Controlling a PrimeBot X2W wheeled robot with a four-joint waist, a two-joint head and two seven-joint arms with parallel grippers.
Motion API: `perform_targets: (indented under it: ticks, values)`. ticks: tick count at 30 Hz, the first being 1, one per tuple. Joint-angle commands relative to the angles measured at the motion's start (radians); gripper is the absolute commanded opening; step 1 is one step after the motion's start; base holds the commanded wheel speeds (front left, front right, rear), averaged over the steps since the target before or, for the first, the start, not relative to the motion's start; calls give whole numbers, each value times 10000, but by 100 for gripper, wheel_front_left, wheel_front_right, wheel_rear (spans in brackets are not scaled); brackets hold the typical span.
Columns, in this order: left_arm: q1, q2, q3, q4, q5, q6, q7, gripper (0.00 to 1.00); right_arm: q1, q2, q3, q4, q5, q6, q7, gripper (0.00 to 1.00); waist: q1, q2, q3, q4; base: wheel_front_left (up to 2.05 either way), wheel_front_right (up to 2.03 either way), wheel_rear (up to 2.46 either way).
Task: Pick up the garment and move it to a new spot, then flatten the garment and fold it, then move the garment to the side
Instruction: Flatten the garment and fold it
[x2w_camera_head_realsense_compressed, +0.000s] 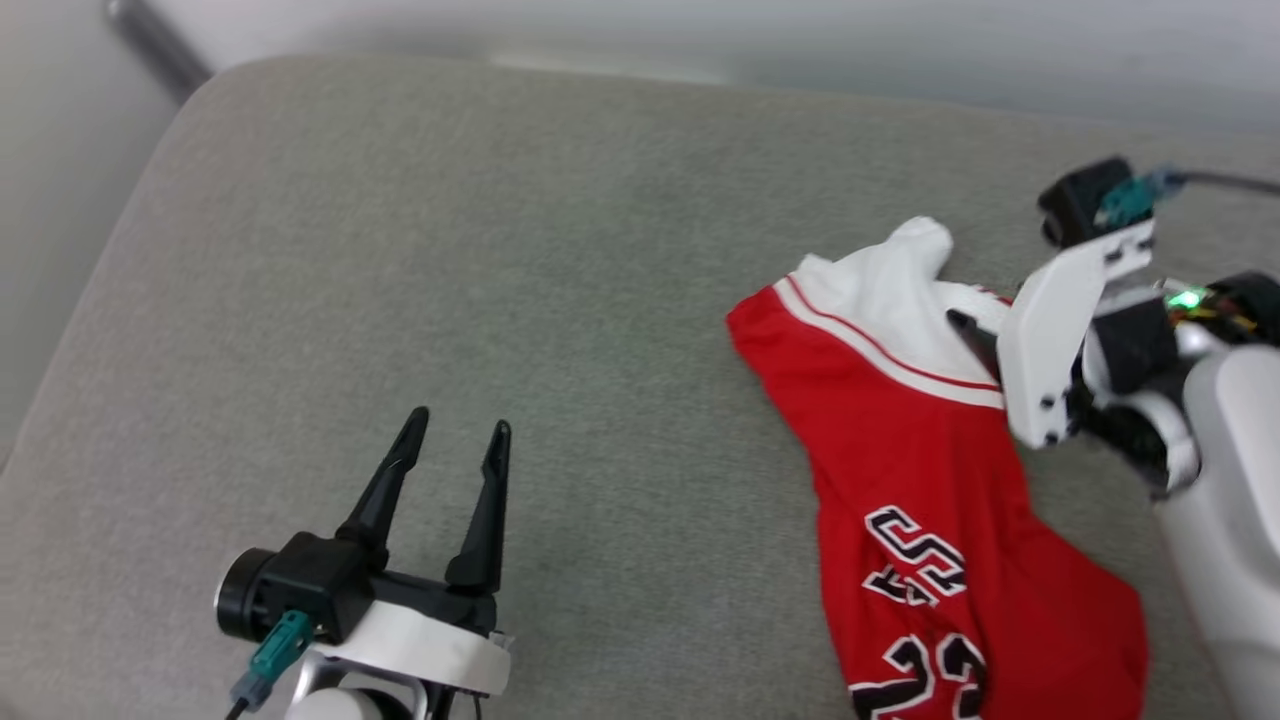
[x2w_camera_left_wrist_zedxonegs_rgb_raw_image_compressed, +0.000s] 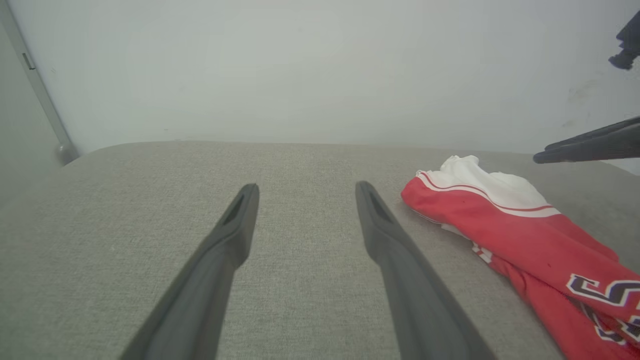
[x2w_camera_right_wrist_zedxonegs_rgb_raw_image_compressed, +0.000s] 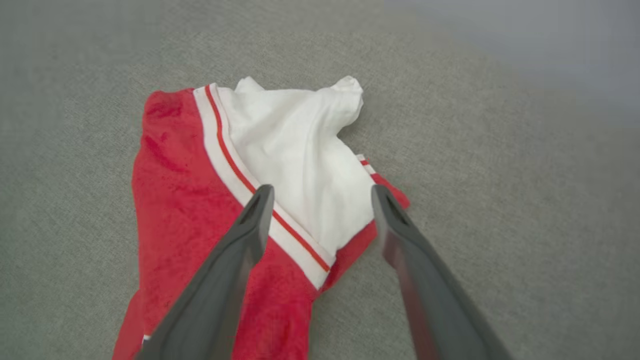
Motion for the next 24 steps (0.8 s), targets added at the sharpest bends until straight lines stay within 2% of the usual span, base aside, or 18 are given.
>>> perform_targets:
  ticks: [1, 4, 7, 17, 18, 19, 24]
  values:
    - [-208, -98, -106, 32, 44, -8, -26, 100, -514, -36, -61, 360, 187, -7, 586, 100, -2, 0, 561, 656, 0, 0, 0]
    - [-383, -211, -246, 97, -12, -15, -26, 100, -1339, -19, -205, 1078, 302, -7, 1513, 100, -2, 0, 806, 1066, 0, 0, 0]
    - [-500, -269, -440, 141, -110, -19, -26, 100, -1968, -126, -376, 1788, 22, -7, 1969, 100, -2, 0, 1017, 1463, 0, 0, 0]
    - [-629, -447, -728, 309, -252, -24, -26, 100, -2647, -158, -713, 3533, -741, -7, 1897, 100, -2, 0, 1313, 2166, 0, 0, 0]
    - [-621, -460, -735, 320, -257, -24, -26, 100, -2643, -177, -645, 3580, -774, -7, 1802, 59, -2, 0, 1318, 2181, 0, 0, 0]
    - [-617, -471, -729, 332, -261, -24, -27, 100, -2658, -187, -595, 3590, -778, -7, 1593, 0, -2, 0, 1316, 2187, 0, 0, 0]
    - [-515, -442, -648, 455, -270, -25, -27, 100, -2791, -31, -271, 3707, -424, -7, 931, 0, -2, 0, 1087, 1953, 0, 0, 0]
